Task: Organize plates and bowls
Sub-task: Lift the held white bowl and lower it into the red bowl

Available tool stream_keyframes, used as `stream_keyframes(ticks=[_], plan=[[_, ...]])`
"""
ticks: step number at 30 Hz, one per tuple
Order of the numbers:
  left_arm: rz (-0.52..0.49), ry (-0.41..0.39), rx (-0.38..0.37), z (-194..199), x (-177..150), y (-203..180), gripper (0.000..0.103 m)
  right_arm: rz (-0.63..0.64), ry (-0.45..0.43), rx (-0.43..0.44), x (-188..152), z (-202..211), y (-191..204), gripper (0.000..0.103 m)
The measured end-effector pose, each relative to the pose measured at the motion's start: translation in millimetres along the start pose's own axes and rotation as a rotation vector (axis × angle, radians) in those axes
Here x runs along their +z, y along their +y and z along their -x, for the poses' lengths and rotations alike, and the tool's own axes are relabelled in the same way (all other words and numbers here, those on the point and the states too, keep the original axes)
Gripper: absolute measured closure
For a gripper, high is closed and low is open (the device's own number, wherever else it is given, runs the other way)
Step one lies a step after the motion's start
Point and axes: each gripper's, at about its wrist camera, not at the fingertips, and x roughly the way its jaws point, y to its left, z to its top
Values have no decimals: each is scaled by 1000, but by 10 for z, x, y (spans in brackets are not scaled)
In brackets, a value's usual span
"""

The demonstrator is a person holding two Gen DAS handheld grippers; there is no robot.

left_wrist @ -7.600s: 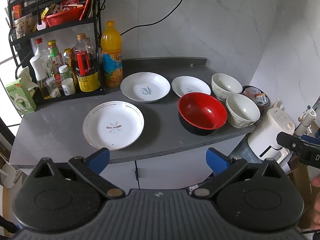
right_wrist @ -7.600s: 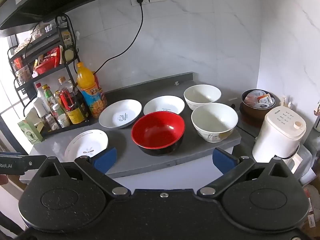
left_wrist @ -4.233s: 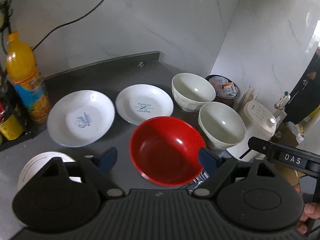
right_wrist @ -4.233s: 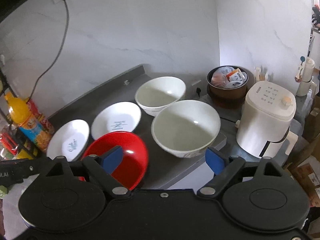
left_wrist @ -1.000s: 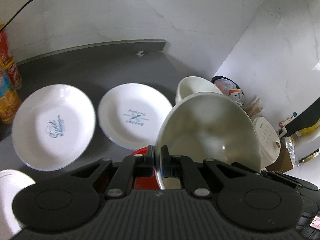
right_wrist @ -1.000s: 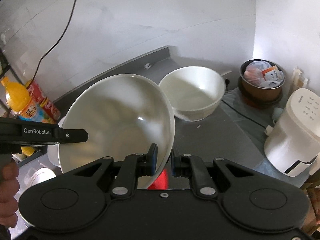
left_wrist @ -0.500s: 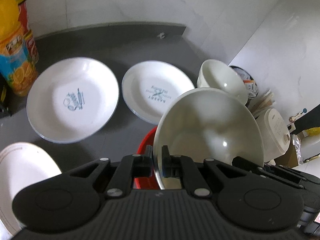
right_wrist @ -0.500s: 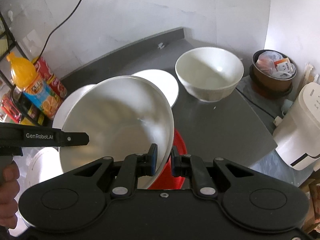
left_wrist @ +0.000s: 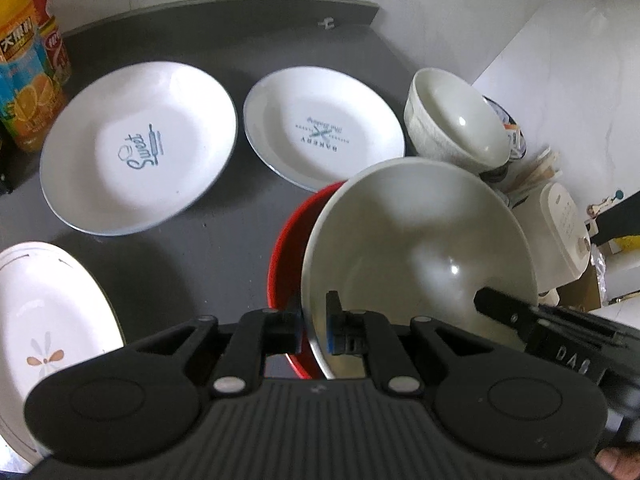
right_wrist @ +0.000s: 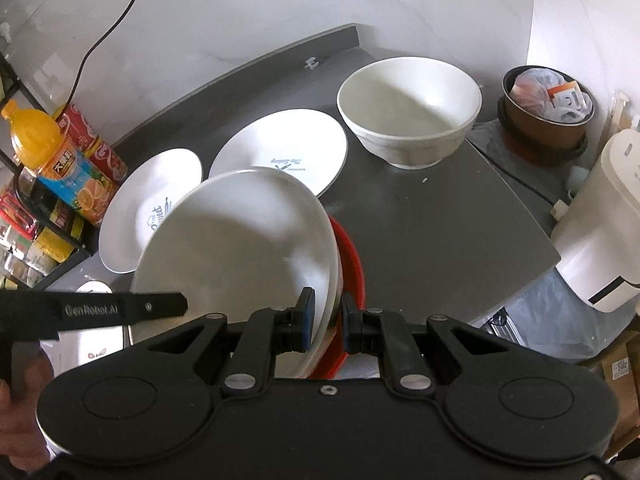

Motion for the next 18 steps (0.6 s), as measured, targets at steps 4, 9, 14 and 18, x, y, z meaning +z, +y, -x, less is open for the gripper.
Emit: stream_keyframes(ticks=[4, 9, 14, 18], plan=[[10, 28, 6, -89, -48, 6, 95, -9, 4, 3, 5, -36, -32, 90], [19, 54, 4, -150, -73, 28, 95, -14, 11, -5, 12, -85, -38, 91], [20, 68, 15, -128, -38, 8, 94, 2, 11, -13, 39, -117, -31, 92], [29, 56, 13, -42, -14, 26, 91, 12, 15, -15, 68, -146, -20, 93]])
